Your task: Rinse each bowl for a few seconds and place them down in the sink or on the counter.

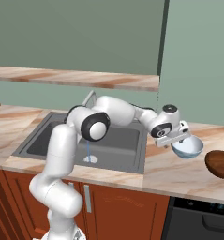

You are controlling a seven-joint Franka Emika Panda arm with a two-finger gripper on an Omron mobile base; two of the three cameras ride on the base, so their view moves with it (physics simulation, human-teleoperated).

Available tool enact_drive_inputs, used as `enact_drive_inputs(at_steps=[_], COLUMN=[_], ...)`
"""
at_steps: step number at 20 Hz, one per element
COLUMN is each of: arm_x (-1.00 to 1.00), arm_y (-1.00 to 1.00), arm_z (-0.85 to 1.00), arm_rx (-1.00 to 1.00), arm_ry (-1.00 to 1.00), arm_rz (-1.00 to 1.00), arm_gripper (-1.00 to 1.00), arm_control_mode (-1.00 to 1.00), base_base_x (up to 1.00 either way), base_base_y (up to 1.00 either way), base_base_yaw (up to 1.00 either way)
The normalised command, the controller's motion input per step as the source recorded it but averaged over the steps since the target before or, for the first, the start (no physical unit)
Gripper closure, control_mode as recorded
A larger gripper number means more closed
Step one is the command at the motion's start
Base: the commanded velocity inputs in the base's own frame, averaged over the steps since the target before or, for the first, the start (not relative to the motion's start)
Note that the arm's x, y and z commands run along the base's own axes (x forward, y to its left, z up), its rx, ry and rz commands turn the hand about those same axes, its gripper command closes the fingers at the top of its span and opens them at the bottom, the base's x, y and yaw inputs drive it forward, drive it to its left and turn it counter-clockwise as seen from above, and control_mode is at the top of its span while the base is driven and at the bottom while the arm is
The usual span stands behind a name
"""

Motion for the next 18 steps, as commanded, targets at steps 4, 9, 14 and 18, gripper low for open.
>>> enact_drive_inputs(at_steps=[4,9,14,18], arm_x=[0.00,-0.10,-0.10,-0.08], arm_y=[-0.01,0.01,0.08,0.26], arm_z=[-0.04,-0.01,0.01,0.18], arm_rx=[0.00,0.00,-0.04,-0.10], arm_ry=[0.00,0.00,0.00,-0.01], arm_rz=[0.00,0.00,0.01,0.08], arm_gripper=[1.00,1.00,1.00,1.00], arm_control_mode=[-1.00,-1.00,-1.00,-1.00], base_base_x=[0.00,0.00,0.00,0.00], base_base_y=[0.00,0.00,0.00,0.00], base_base_yaw=[0.00,0.00,0.00,0.00])
